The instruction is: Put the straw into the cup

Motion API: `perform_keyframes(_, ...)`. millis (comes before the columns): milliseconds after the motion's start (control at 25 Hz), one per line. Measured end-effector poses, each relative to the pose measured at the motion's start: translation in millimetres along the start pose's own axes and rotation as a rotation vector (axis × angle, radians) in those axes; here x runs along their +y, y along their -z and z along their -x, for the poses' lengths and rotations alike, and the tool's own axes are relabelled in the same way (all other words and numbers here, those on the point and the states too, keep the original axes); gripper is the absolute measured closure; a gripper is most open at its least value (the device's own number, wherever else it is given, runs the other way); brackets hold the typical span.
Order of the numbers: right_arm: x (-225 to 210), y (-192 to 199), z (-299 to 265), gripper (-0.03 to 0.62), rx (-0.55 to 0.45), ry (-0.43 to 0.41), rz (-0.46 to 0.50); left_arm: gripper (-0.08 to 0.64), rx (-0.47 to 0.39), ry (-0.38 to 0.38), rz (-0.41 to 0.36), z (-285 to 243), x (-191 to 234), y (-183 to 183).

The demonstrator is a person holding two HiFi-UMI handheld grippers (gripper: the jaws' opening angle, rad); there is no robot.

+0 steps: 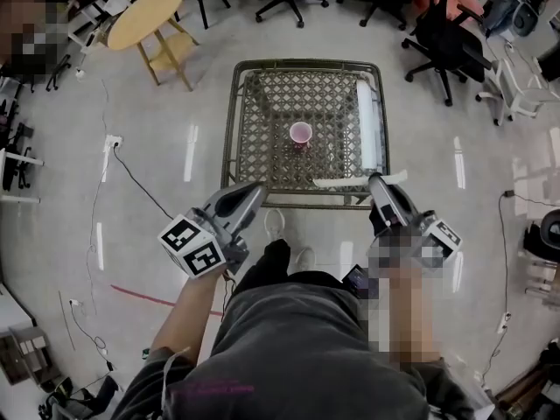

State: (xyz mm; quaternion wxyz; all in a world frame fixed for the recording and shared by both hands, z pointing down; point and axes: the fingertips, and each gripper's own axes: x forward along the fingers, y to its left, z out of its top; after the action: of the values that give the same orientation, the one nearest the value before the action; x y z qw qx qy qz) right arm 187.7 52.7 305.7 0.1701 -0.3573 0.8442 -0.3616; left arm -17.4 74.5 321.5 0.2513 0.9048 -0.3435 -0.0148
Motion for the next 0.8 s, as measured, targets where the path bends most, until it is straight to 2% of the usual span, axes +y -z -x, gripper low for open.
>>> perform_keyframes(400,-18,2,-31,0.548,0.010,0.057,-0.008,0.551,0.022,0.023,0.019,-15,39,-10)
perform_keyframes(800,-31,-5,-87,0.548,0.010,0.079,-0.004,0.551,0.039,0.040,0.030,-31,92,-29)
